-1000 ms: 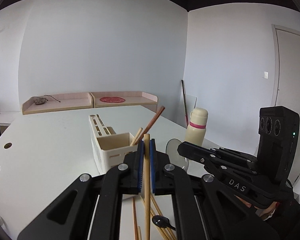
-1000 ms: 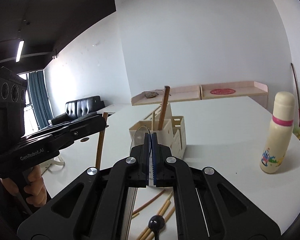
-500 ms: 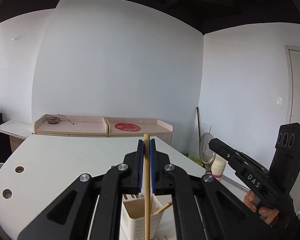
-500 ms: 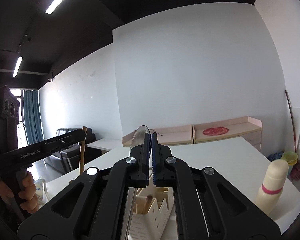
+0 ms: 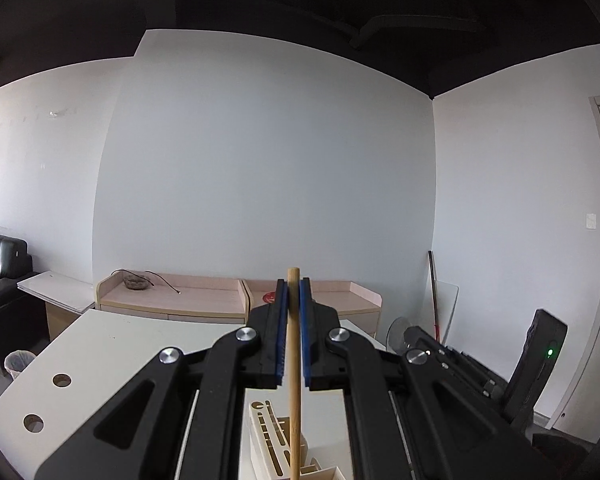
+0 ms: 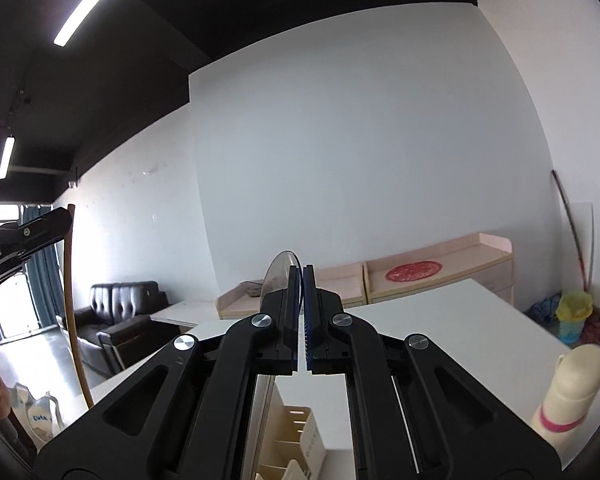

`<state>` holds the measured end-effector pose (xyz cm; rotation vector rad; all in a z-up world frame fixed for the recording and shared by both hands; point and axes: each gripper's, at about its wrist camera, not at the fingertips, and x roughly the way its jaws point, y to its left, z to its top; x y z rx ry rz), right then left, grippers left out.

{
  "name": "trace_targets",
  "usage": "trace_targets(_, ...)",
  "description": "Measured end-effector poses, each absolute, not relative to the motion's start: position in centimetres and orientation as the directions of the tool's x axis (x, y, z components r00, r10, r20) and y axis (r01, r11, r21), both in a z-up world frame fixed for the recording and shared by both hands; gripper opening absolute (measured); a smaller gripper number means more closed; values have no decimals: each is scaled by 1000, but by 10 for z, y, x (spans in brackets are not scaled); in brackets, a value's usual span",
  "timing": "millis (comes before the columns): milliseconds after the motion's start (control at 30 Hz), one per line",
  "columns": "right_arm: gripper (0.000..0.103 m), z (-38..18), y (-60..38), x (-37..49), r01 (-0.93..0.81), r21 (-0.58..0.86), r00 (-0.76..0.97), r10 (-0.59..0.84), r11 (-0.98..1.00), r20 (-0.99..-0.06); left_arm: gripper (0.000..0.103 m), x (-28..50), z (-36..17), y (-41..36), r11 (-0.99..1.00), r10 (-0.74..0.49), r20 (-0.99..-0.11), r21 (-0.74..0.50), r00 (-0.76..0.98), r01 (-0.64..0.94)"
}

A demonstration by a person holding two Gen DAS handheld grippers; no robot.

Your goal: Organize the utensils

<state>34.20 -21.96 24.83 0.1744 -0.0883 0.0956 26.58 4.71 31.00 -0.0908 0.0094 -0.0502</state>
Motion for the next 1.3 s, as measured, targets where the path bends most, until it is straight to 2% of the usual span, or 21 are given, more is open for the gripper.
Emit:
trace_targets(333, 2, 210, -204, 359, -211, 190, 974, 188, 959, 130, 6, 274, 302, 42, 989, 42, 97, -144, 994, -28)
trace_targets(567, 2, 186, -207, 368, -289, 221, 957, 273, 932, 98, 6, 286, 284, 45, 984, 14, 105, -180, 994, 6)
trace_targets(767, 2, 179, -210, 369, -335, 267, 942, 319, 904, 100, 6, 303, 268, 45, 983, -8, 46, -183, 999, 16)
trace_targets(1133, 2, 164, -239, 406, -429, 441, 891, 450, 788, 62, 6, 312, 254, 43, 986, -18, 4, -164, 1000, 19)
trace_targets(1300, 2, 152, -243, 413, -449, 458, 873, 487, 768, 39, 6, 312, 244, 39, 992, -18, -4, -126, 1000, 17)
